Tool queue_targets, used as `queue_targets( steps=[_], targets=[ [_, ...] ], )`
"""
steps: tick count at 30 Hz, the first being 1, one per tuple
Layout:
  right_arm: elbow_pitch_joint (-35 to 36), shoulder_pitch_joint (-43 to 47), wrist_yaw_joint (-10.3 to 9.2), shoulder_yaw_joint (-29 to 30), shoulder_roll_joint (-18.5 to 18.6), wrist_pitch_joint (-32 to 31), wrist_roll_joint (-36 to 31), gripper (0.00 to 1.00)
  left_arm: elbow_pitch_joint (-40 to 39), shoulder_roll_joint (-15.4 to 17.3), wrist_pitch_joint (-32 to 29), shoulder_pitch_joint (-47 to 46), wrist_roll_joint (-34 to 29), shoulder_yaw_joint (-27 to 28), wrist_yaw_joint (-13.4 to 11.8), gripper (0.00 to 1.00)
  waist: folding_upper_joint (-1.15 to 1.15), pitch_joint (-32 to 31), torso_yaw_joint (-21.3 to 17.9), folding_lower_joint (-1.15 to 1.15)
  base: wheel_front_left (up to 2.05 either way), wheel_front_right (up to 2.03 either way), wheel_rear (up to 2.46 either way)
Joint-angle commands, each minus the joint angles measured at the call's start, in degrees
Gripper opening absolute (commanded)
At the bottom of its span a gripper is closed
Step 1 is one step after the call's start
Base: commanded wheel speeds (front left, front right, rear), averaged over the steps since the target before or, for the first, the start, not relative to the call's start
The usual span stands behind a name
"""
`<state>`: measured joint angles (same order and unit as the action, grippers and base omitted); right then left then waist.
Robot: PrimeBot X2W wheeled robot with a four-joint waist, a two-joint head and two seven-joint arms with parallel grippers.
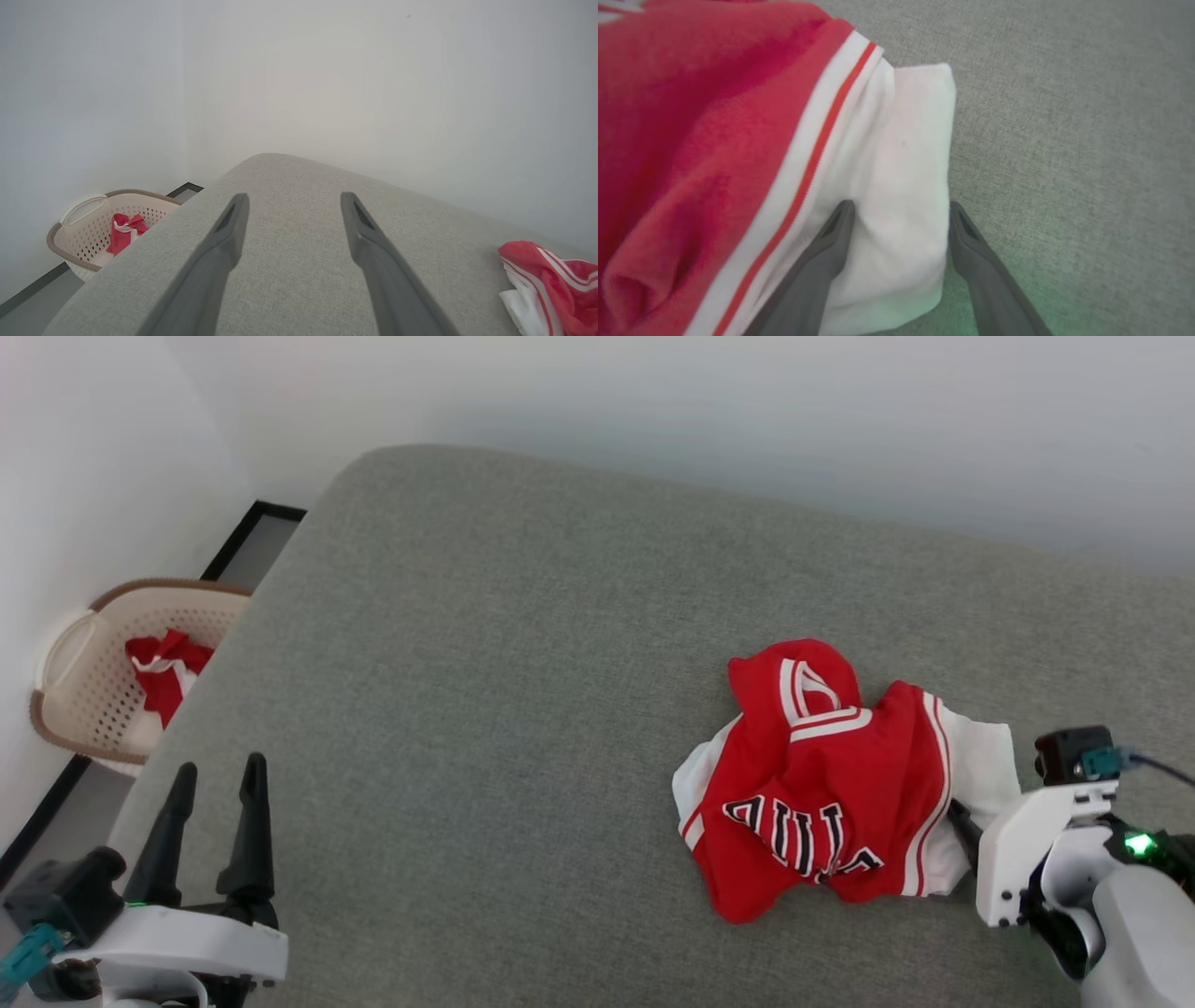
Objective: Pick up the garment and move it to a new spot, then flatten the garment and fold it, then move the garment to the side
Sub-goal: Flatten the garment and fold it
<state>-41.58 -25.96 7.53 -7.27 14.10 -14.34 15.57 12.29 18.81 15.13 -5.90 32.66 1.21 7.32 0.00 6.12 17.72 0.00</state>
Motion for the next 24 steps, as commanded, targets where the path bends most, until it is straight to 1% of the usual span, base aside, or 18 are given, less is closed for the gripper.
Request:
queue_targets(
  steps=[1, 2, 8, 14, 18, 24],
  targets=[
    [-1.7, -0.1, -0.08, -0.1, -0.1, -1.7, -0.1, 0.47, -0.1, -0.3, 0.0, -0.5, -0.4, 0.1, 0.2, 1.00, 0.00, 0.6, 0.5, 0.00, 0.00, 0.00, 0.00],
    [-2.1, -0.5, -0.08, -0.2, -0.2, -2.0, -0.1, 0.00, -0.2, -0.4, 0.0, -0.6, -0.4, 0.1, 0.2, 1.00, 0.00, 0.7, 0.6, 0.00, 0.00, 0.00, 0.00],
    [-2.4, -2.0, -0.09, -0.2, 0.3, -1.8, 0.4, 0.00, -0.3, -0.5, 0.0, -0.7, -0.1, 0.5, 0.2, 1.00, 0.00, 0.9, 0.5, 0.00, 0.00, 0.00, 0.00],
    [0.6, -2.2, -0.09, -0.5, 1.3, -1.5, 1.6, 0.00, 0.0, -0.1, 0.0, 0.2, -0.1, 1.1, 0.2, 1.00, 0.00, 0.0, -0.6, 0.00, 0.00, 0.00, 0.00],
    [3.6, -1.1, -0.09, 0.2, 3.0, -2.1, 2.9, 0.00, -0.2, 0.1, 0.0, 0.8, -0.1, 1.1, 0.2, 1.00, 0.00, -0.6, -1.6, 0.00, 0.00, 0.00, 0.00],
    [9.6, 1.6, -0.09, 2.9, 6.8, -3.8, 3.7, 0.00, 0.0, 0.1, 0.0, 1.5, -0.6, 1.5, 0.2, 1.00, 0.00, -1.7, -3.5, 0.00, 0.00, 0.00, 0.00]
  ],
)
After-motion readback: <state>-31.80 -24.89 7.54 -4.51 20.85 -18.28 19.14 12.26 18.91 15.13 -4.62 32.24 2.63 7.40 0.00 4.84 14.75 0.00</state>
